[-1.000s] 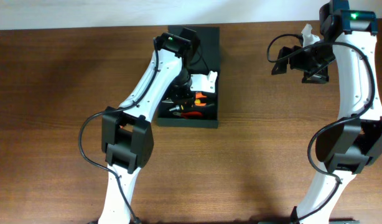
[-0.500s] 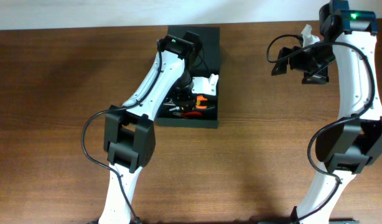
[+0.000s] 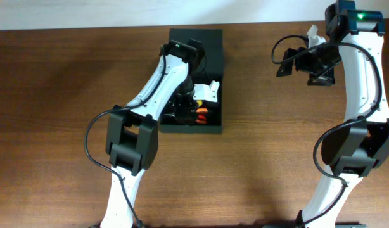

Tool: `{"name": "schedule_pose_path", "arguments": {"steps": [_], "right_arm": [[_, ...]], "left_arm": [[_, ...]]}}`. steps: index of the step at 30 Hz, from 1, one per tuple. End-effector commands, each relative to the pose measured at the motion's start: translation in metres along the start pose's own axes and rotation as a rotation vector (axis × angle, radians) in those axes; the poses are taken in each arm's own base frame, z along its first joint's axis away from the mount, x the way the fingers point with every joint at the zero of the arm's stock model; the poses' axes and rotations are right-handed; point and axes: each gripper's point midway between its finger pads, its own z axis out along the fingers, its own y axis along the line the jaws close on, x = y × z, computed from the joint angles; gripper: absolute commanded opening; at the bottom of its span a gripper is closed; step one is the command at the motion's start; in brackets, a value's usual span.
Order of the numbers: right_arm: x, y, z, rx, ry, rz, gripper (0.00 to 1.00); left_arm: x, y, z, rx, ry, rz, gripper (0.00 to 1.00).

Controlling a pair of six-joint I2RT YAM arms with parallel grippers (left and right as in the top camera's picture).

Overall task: Pack container
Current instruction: 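Lift the pliers with left gripper and carry them into the box, then open left gripper and withdraw it from the box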

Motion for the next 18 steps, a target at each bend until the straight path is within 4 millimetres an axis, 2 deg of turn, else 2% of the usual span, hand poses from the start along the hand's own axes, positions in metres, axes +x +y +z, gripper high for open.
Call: {"name": "schedule_pose_path", "arguments": {"steps": [1, 5, 7, 10, 14, 16, 18], "right_arm": [[0.002, 0.003, 0.003, -0.015, 0.012, -0.001, 0.99], [0.002, 0.003, 0.003, -0.015, 0.012, -0.001, 0.99], [0.002, 0.003, 0.003, -0.015, 0.012, -0.001, 0.99], [0.002, 0.003, 0.003, -0.015, 0.012, -0.009, 0.99], [0.002, 0.003, 0.003, -0.015, 0.011, -0.009, 0.99], [0.002, 0.003, 0.003, -0.015, 0.011, -0.009, 0.99], [0.002, 0.003, 0.003, -0.015, 0.011, -0.009, 0.99]], "left_arm": [[-0.01, 0.004, -0.031, -0.053, -0.044, -0.012, 0.99], [-0.022, 0.015, -0.084, -0.19, -0.133, -0.164, 0.99], [-0.018, 0.023, -0.119, -0.283, -0.185, -0.29, 0.99], [0.005, 0.028, -0.167, -0.412, -0.227, -0.473, 0.99], [0.044, 0.025, -0.213, -0.5, -0.297, -0.563, 0.99], [0.069, 0.026, -0.227, -0.512, -0.335, -0.626, 0.99], [0.097, 0.031, -0.231, -0.489, -0.378, -0.74, 0.99]]}}
